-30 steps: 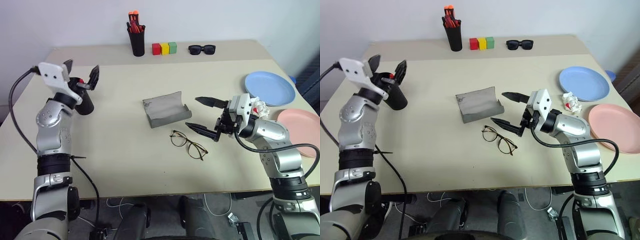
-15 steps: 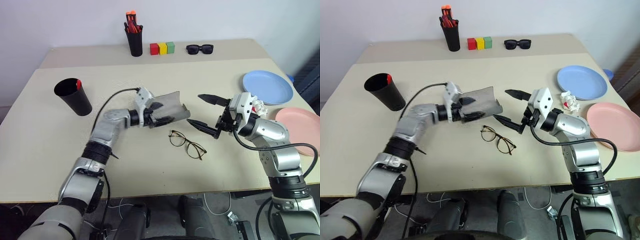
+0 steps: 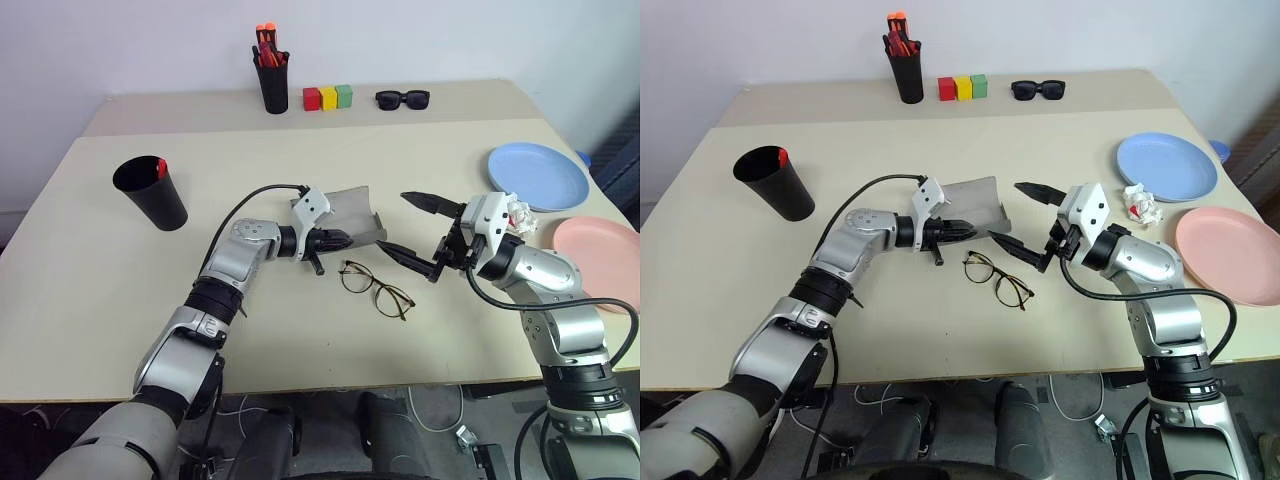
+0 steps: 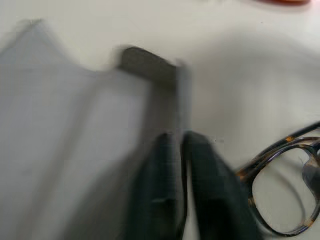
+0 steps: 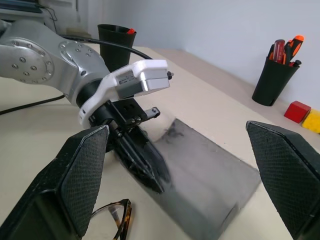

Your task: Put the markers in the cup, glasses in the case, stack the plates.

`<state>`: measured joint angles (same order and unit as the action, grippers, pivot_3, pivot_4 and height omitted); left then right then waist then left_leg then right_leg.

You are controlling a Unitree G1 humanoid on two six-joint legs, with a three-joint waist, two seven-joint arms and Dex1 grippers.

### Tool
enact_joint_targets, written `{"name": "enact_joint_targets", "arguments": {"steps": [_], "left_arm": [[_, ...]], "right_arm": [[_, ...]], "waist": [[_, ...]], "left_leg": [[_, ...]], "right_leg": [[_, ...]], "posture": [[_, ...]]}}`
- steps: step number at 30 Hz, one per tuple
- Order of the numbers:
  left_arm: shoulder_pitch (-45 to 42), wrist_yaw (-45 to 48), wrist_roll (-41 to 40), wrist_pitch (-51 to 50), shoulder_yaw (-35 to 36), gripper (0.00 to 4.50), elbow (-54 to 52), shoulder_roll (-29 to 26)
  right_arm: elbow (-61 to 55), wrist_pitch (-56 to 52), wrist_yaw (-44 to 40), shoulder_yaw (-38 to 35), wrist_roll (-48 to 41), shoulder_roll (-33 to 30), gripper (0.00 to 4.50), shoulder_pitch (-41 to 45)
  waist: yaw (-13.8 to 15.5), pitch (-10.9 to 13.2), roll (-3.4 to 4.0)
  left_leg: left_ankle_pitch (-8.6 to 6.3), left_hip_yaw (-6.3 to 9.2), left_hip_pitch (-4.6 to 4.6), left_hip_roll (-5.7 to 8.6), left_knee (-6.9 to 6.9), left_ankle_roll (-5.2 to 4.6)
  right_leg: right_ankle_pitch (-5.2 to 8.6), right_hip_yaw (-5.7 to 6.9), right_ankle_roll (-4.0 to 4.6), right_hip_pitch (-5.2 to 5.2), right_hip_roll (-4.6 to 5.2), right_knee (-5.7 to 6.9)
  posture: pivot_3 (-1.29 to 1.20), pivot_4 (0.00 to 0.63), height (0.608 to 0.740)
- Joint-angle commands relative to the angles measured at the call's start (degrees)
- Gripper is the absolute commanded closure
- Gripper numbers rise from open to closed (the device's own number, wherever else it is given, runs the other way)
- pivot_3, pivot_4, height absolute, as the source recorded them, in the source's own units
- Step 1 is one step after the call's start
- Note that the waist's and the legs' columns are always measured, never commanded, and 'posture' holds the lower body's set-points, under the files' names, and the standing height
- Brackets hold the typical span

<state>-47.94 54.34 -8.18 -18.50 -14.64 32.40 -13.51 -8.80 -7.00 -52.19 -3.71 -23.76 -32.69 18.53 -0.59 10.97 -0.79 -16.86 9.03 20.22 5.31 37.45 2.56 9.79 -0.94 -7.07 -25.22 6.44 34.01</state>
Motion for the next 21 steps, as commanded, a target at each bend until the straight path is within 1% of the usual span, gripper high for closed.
{"name": "enact_joint_targets", "arguments": {"steps": [1,5,9,14,21], "left_arm": [[-0.7,1.6,1.8,-3.2,-0.9,4.44,-0.2,-1.8],[-0.9,5.5,2.8,-4.8,-1.9,4.44,-1.9,-6.3],[-1.1,11.1,3.0,-4.2,-1.6,4.44,-4.8,-13.3],[0.2,18.1,1.8,-2.7,-1.0,4.44,-7.5,-20.3],[5.5,27.5,-3.2,-2.6,0.9,4.44,-14.7,-25.2]], "right_arm": [[-1.4,1.4,0.1,-1.2,-0.2,-0.2,0.00,0.9],[-0.5,1.8,-0.2,-0.9,0.1,-0.2,0.00,1.7],[-0.4,1.9,-0.5,-0.8,0.1,-0.2,0.00,1.7],[0.4,2.2,-0.8,-0.5,0.3,0.0,0.00,2.1],[1.0,2.4,-1.4,-0.1,0.4,0.0,0.00,2.8]], "waist": [[-0.1,0.0,0.00],[-0.7,0.0,0.00],[-1.0,0.0,0.01],[-0.4,0.0,0.02],[-0.1,0.0,0.01]], "left_leg": [[0.00,0.00,0.00,0.00,0.00,0.00],[0.00,-0.02,-0.04,-0.01,-0.04,0.00],[0.00,-0.03,-0.08,-0.08,-0.12,0.00],[0.00,-0.03,0.03,-0.07,-0.10,0.00],[0.00,0.01,0.12,-0.06,-0.07,0.00]], "right_leg": [[0.00,0.00,0.00,0.00,0.00,0.00],[0.00,0.00,0.00,-0.01,-0.03,0.01],[0.00,-0.04,0.01,-0.08,-0.14,0.04],[0.00,-0.08,0.02,-0.15,-0.13,0.03],[0.00,-0.08,0.02,-0.16,-0.11,0.01]], "posture": [[0.00,0.150,0.740],[0.00,0.150,0.740],[0.00,0.150,0.740],[0.00,0.150,0.740],[0.00,0.150,0.740]]}}
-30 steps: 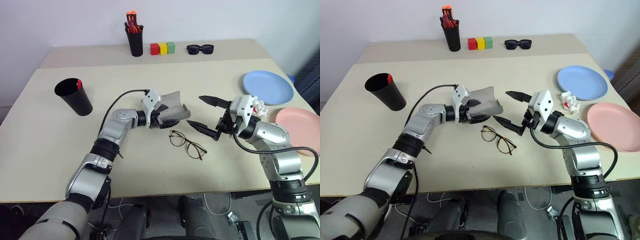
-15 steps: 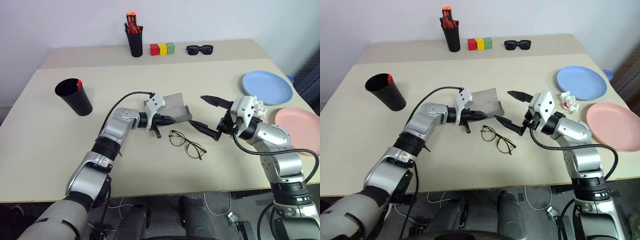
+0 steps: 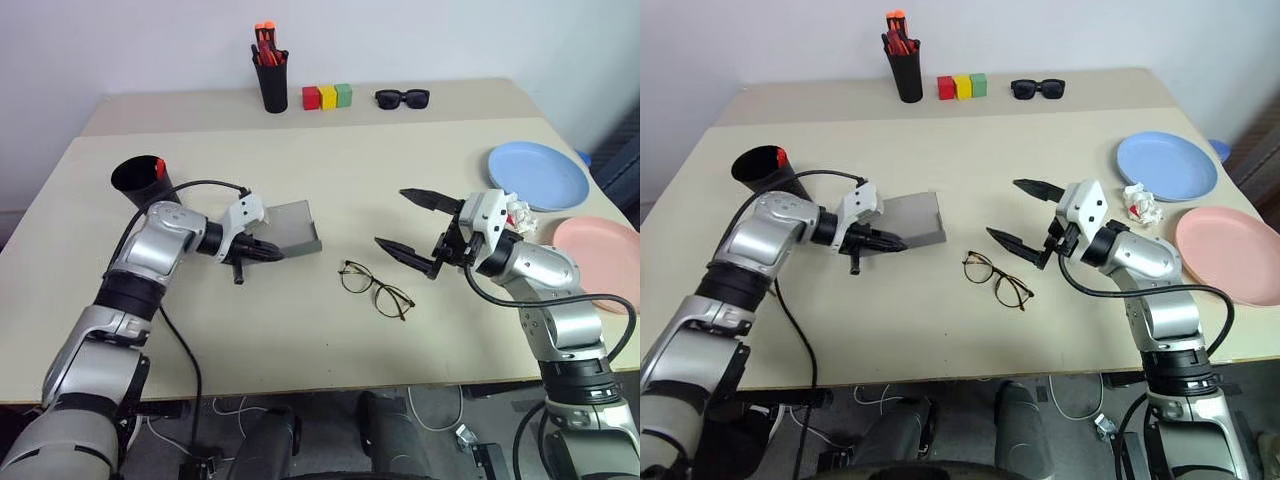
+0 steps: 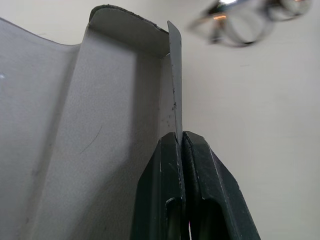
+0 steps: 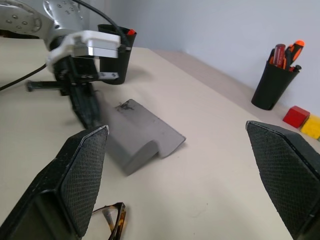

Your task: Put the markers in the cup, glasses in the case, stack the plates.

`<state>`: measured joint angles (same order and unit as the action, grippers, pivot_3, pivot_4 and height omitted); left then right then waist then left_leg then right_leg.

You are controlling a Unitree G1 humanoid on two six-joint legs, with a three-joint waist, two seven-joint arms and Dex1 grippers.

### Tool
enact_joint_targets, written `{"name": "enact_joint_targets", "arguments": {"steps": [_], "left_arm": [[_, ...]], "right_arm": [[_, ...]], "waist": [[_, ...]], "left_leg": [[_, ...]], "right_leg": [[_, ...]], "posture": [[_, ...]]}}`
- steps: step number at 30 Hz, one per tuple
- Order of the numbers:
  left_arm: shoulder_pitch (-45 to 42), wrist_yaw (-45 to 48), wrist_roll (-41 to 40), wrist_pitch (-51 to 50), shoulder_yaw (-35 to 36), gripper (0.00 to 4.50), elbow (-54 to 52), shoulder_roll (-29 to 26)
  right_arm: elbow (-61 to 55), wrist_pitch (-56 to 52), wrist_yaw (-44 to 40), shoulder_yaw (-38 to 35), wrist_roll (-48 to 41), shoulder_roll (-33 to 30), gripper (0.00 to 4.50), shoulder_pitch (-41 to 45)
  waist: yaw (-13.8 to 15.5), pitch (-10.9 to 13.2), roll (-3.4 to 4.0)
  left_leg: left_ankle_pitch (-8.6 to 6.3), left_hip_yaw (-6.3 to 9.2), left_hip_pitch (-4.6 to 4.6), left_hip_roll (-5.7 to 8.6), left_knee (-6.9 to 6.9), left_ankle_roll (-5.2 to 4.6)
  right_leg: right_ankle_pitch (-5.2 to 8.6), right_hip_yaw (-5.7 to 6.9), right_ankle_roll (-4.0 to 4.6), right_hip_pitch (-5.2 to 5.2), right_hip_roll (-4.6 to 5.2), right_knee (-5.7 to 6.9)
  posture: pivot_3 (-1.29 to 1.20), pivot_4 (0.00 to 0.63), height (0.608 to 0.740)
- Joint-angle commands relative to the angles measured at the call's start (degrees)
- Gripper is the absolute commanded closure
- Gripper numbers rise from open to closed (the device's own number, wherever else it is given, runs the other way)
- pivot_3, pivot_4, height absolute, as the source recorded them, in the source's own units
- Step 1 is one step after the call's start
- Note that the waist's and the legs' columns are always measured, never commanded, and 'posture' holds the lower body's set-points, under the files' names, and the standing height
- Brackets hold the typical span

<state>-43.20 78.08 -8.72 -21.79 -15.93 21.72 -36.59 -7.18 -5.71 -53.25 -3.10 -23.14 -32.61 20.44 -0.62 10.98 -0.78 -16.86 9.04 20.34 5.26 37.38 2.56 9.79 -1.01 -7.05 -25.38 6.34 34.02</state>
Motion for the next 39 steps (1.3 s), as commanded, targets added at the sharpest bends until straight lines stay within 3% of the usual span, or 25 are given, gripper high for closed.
{"name": "enact_joint_targets", "arguments": {"steps": [1,6,13,17,23,24,35,39], "left_arm": [[1.4,4.7,-3.2,0.2,2.3,4.44,-4.7,-2.7],[4.1,8.6,-3.5,3.4,1.5,4.44,-6.4,-5.2],[4.0,8.8,-4.1,3.6,1.7,4.44,-6.1,-4.1],[4.2,7.9,-6.0,2.4,3.5,3.25,-7.5,-3.2],[4.9,5.8,-9.9,-0.3,8.2,0.22,-10.8,-3.3],[5.3,5.3,-10.7,-0.7,9.0,0.10,-11.3,-3.3],[16.6,2.4,-21.7,-2.3,23.6,0.10,-21.2,-7.5],[22.4,0.5,-23.9,-1.8,28.9,0.10,-23.4,-8.6]], "right_arm": [[-0.6,1.1,-0.4,-0.6,-0.3,-0.2,0.00,1.0],[-0.4,0.9,-0.8,-0.6,-0.2,-0.2,0.00,1.4],[-0.4,0.5,-1.2,-0.4,0.0,-0.4,0.00,1.4],[-1.3,-3.6,-1.4,0.7,0.7,-2.3,0.00,1.2],[-8.3,-18.3,3.3,3.1,1.1,-5.6,0.00,2.7],[-9.8,-20.7,3.7,4.0,1.3,-6.3,0.00,2.7],[-20.2,-57.5,12.4,12.4,-0.3,-9.3,0.00,11.7],[-20.0,-62.5,12.0,16.8,0.3,-11.7,0.00,14.7]], "waist": [[-0.2,0.0,0.00],[-0.4,0.0,0.01],[-0.1,0.0,0.01],[-0.2,0.0,0.01],[-0.3,0.0,0.02],[-0.3,0.0,0.02],[-0.1,0.0,0.03],[0.0,0.0,0.03]], "left_leg": [[0.00,0.00,-0.01,0.00,-0.01,0.00],[0.00,-0.02,-0.06,-0.02,-0.06,0.00],[0.00,-0.02,-0.02,-0.01,0.01,-0.01],[0.00,-0.02,-0.03,-0.01,0.00,-0.01],[-0.01,-0.01,-0.02,-0.03,0.01,-0.01],[-0.01,-0.02,-0.02,-0.03,0.01,-0.01],[-0.01,-0.01,0.03,-0.10,0.02,-0.02],[-0.02,-0.04,0.03,-0.10,0.01,-0.03]], "right_leg": [[0.00,0.00,0.00,0.00,0.00,0.00],[0.01,0.00,0.01,-0.02,-0.02,0.03],[0.00,-0.01,0.01,-0.01,-0.02,0.03],[0.00,0.00,0.01,-0.01,-0.02,0.03],[0.00,-0.01,0.01,-0.04,-0.02,0.06],[0.00,-0.01,0.01,-0.04,-0.01,0.06],[0.00,-0.01,0.02,-0.08,0.04,0.02],[0.01,0.01,0.01,-0.07,0.10,0.00]], "posture": [[0.00,0.150,0.740],[0.00,0.150,0.740],[0.00,0.150,0.740],[0.00,0.150,0.740],[0.00,0.150,0.740],[0.00,0.150,0.740],[0.00,0.150,0.740],[0.00,0.150,0.740]]}}
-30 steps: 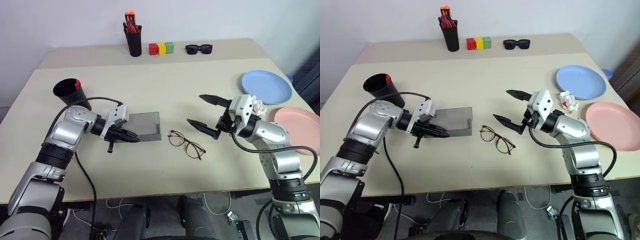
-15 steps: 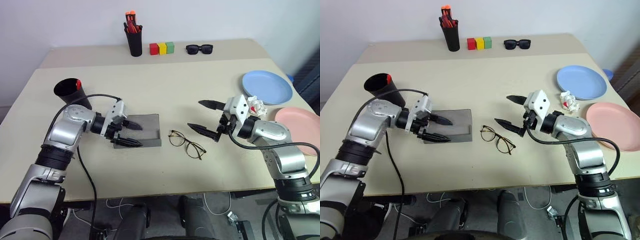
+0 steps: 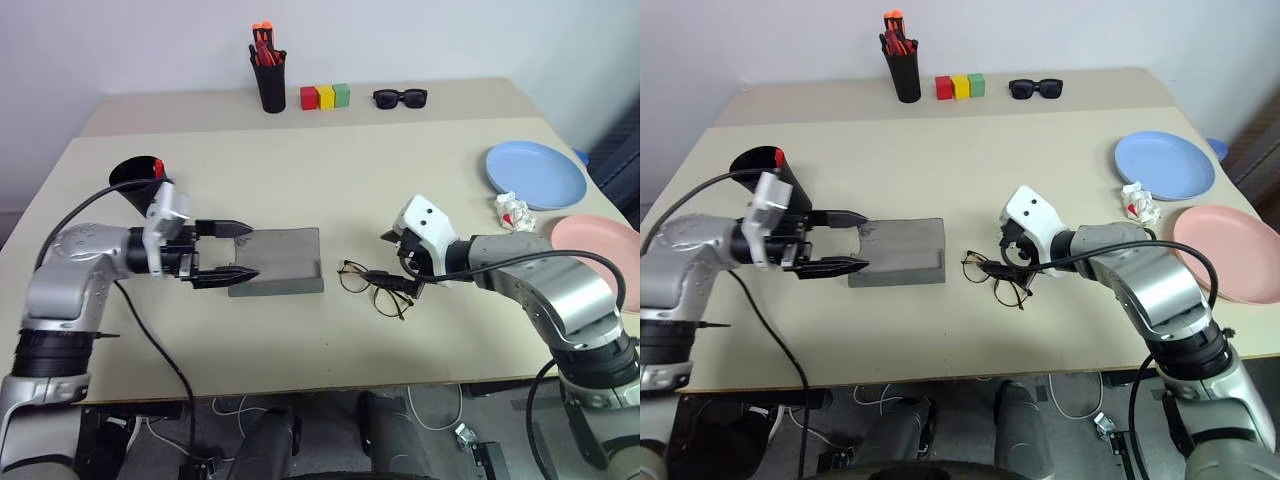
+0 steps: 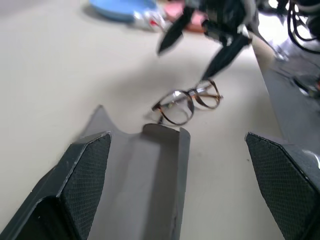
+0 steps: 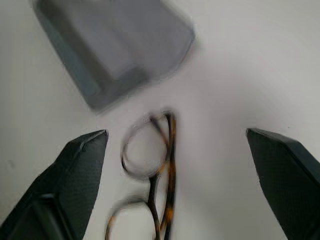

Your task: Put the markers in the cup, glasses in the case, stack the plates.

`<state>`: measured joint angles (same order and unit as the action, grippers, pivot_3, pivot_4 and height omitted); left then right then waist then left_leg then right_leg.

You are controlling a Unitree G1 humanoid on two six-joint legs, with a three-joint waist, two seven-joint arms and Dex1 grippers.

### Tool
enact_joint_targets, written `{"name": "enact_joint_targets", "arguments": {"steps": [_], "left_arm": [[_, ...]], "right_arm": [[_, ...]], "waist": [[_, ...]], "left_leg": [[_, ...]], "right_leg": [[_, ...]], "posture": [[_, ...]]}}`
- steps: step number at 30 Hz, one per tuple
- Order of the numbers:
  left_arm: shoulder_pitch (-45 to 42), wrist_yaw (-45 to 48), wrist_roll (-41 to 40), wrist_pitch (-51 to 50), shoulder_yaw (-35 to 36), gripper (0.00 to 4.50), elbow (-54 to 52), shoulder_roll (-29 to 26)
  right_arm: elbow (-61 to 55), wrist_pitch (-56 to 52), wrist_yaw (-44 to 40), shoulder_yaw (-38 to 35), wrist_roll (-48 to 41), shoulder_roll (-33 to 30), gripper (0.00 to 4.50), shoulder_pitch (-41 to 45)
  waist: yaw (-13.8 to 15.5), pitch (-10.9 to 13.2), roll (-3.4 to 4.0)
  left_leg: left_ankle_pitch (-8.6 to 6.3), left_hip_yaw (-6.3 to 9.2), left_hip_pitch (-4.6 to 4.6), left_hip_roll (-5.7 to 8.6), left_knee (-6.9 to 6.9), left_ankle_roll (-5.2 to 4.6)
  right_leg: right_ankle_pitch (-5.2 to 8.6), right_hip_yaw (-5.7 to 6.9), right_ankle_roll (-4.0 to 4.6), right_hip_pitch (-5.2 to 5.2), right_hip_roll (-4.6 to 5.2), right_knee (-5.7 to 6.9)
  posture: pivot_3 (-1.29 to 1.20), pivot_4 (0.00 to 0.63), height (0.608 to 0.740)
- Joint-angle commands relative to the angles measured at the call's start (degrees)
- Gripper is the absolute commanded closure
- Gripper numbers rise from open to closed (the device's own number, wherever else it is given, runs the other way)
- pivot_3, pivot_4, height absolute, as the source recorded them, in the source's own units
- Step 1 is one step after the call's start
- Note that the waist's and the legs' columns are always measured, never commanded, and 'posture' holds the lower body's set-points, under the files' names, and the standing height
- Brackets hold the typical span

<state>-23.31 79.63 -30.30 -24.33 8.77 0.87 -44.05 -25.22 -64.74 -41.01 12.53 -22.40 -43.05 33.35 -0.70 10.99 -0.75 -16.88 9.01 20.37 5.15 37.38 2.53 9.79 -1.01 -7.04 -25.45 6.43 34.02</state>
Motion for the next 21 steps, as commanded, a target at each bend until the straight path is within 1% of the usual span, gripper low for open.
{"name": "enact_joint_targets", "arguments": {"steps": [1,7,11,14,17,18,21], "left_arm": [[3.8,-1.4,-3.1,0.3,5.3,0.10,-3.3,-1.4],[11.1,-3.1,-6.9,-0.3,10.0,0.10,-8.6,-2.0],[14.0,-4.3,-8.5,-0.9,11.4,0.10,-10.7,-2.1],[15.0,-4.9,-9.1,-0.8,11.7,0.00,-11.5,-2.5],[15.4,-5.2,-9.3,-0.7,11.5,0.00,-12.0,-2.7],[15.4,-5.3,-9.5,-0.7,11.4,0.00,-12.2,-2.7],[15.2,-5.4,-9.4,-0.3,11.1,0.00,-12.3,-2.7]], "right_arm": [[-1.5,-5.0,0.1,1.5,-0.5,-1.3,0.00,2.4],[-0.3,-13.5,2.3,2.0,-2.0,1.2,0.00,5.4],[0.8,-16.9,3.8,0.6,-2.8,3.7,0.00,6.0],[1.2,-18.1,4.3,0.8,-3.0,3.9,0.85,6.1],[1.4,-18.2,4.4,1.6,-3.3,3.5,2.41,6.0],[1.4,-18.4,4.5,1.9,-3.3,3.3,2.84,6.0],[1.4,-18.9,4.5,2.2,-3.5,3.1,2.84,6.1]], "waist": [[0.1,0.0,-0.01],[0.0,0.0,-0.01],[0.0,0.0,-0.01],[0.1,0.0,-0.01],[0.0,0.0,-0.01],[0.0,0.0,-0.01],[0.0,0.0,-0.01]], "left_leg": [[0.00,0.01,0.01,0.00,0.00,-0.01],[-0.01,-0.02,0.00,-0.01,0.00,-0.02],[-0.01,-0.02,0.01,0.00,-0.03,-0.02],[-0.01,-0.02,0.01,0.00,-0.02,-0.02],[-0.01,-0.04,0.00,0.01,-0.03,-0.02],[-0.01,-0.05,0.00,0.01,-0.04,-0.02],[-0.01,-0.05,-0.01,0.02,-0.04,-0.02]], "right_leg": [[0.00,0.01,0.00,0.00,0.00,0.00],[0.00,0.01,0.00,0.00,0.02,-0.02],[0.00,0.02,0.00,-0.01,0.01,-0.03],[0.00,0.02,0.00,0.00,0.01,-0.03],[0.00,0.02,0.00,0.00,0.01,-0.03],[0.00,0.02,0.00,0.00,0.01,-0.03],[0.00,0.02,0.00,-0.01,0.00,-0.03]], "posture": [[0.00,0.150,0.740],[0.00,0.150,0.740],[0.00,0.150,0.740],[0.00,0.150,0.740],[0.00,0.150,0.740],[0.00,0.150,0.740],[0.00,0.150,0.740]]}}
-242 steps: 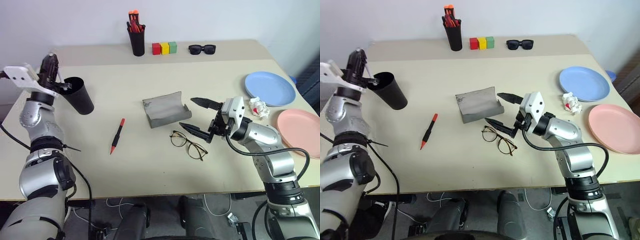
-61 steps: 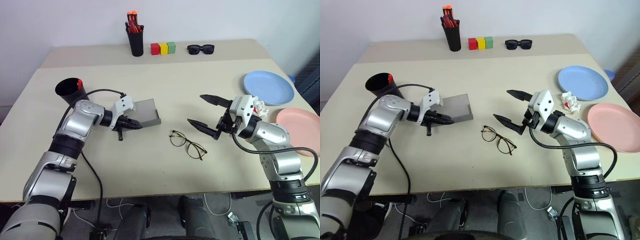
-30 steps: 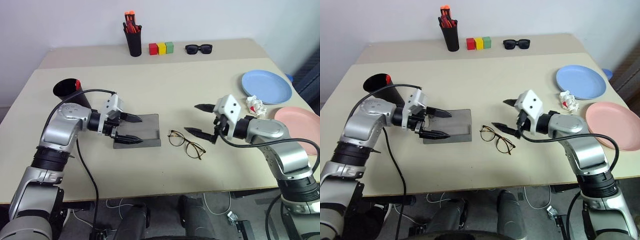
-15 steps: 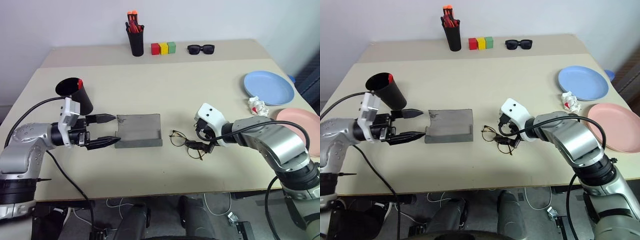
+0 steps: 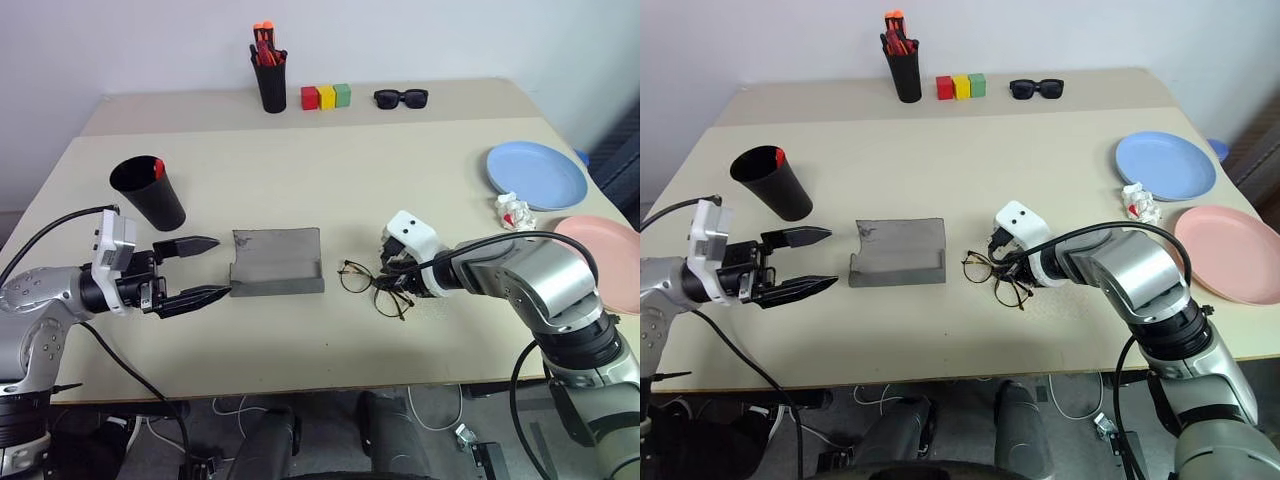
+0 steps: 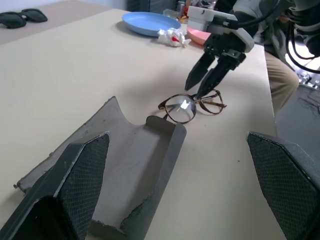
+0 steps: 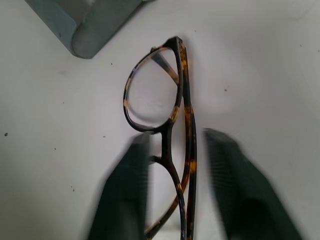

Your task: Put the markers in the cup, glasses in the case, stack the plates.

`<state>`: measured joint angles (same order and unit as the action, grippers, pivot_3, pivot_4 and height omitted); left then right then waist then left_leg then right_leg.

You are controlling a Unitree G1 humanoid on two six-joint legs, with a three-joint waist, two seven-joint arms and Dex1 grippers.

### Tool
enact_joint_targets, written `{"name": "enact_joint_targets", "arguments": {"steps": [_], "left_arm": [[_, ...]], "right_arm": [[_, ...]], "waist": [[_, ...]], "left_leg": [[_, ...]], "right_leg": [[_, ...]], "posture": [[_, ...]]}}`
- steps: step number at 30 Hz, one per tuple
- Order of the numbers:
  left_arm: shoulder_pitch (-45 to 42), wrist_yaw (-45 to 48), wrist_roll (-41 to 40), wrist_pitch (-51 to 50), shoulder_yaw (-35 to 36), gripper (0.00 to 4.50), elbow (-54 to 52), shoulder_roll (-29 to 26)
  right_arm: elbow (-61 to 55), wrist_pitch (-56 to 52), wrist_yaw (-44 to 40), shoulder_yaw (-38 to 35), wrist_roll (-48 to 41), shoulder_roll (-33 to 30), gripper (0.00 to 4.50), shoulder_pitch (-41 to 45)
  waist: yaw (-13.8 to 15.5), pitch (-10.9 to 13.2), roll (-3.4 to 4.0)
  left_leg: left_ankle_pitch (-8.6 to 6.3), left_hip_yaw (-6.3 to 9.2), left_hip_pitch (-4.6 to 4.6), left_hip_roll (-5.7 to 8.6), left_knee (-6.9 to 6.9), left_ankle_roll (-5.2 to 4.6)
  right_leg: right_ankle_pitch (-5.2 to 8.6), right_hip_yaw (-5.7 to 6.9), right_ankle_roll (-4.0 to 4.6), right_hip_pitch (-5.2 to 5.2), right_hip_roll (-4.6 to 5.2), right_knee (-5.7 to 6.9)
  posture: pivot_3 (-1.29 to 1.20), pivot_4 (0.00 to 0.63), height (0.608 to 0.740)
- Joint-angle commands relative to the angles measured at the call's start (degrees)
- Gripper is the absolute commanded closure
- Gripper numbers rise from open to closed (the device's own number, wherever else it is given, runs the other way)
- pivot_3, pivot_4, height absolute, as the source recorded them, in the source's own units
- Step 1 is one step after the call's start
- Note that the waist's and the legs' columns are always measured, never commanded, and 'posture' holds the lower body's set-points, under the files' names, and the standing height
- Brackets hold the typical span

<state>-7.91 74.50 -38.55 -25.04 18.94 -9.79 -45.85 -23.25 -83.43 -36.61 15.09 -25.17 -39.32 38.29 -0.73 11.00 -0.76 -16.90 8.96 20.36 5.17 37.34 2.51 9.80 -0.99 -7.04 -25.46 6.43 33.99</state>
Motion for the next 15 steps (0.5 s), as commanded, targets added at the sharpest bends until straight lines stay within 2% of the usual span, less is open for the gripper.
{"name": "enact_joint_targets", "arguments": {"steps": [1,8,10,13,15], "left_arm": [[-0.4,-0.4,-1.1,0.5,0.8,0.00,-1.5,-0.9],[-1.0,-0.4,-0.6,1.1,-0.3,0.00,-0.5,-0.6],[-1.0,-0.7,-0.6,1.1,-0.6,0.00,-0.9,-0.5],[-0.8,-1.1,-0.6,1.2,-0.7,0.00,-1.3,-0.6],[-0.7,-1.3,-0.5,1.3,-0.8,0.00,-1.3,-0.7]], "right_arm": [[-0.6,-0.2,0.1,-0.2,-0.7,-0.8,2.84,1.2],[-0.1,1.0,0.5,2.0,-0.2,-1.9,2.84,0.4],[0.7,1.5,1.3,2.6,0.5,-1.8,3.40,0.4],[1.1,1.6,1.7,2.6,0.5,-1.2,4.48,0.4],[1.3,2.0,1.8,3.4,0.8,-1.5,4.48,0.5]], "waist": [[0.0,0.0,0.00],[0.0,0.0,0.00],[0.0,0.0,0.00],[0.0,0.0,-0.02],[0.0,0.0,-0.02]], "left_leg": [[0.00,0.00,0.00,0.00,0.00,0.00],[0.00,-0.01,0.01,0.00,-0.01,0.00],[0.00,-0.01,0.01,-0.01,-0.02,0.00],[0.00,-0.02,0.00,0.00,-0.02,0.00],[0.00,-0.01,0.00,0.00,-0.03,0.00]], "right_leg": [[0.00,0.00,0.00,0.00,0.00,0.00],[0.00,0.00,0.00,0.00,0.00,-0.01],[0.00,0.00,0.00,0.00,0.00,-0.02],[0.00,0.00,0.00,0.00,0.00,-0.02],[0.00,0.00,0.00,0.00,-0.01,-0.03]], "posture": [[0.00,0.150,0.740],[0.00,0.150,0.740],[0.00,0.150,0.740],[0.00,0.150,0.740],[0.00,0.150,0.740]]}}
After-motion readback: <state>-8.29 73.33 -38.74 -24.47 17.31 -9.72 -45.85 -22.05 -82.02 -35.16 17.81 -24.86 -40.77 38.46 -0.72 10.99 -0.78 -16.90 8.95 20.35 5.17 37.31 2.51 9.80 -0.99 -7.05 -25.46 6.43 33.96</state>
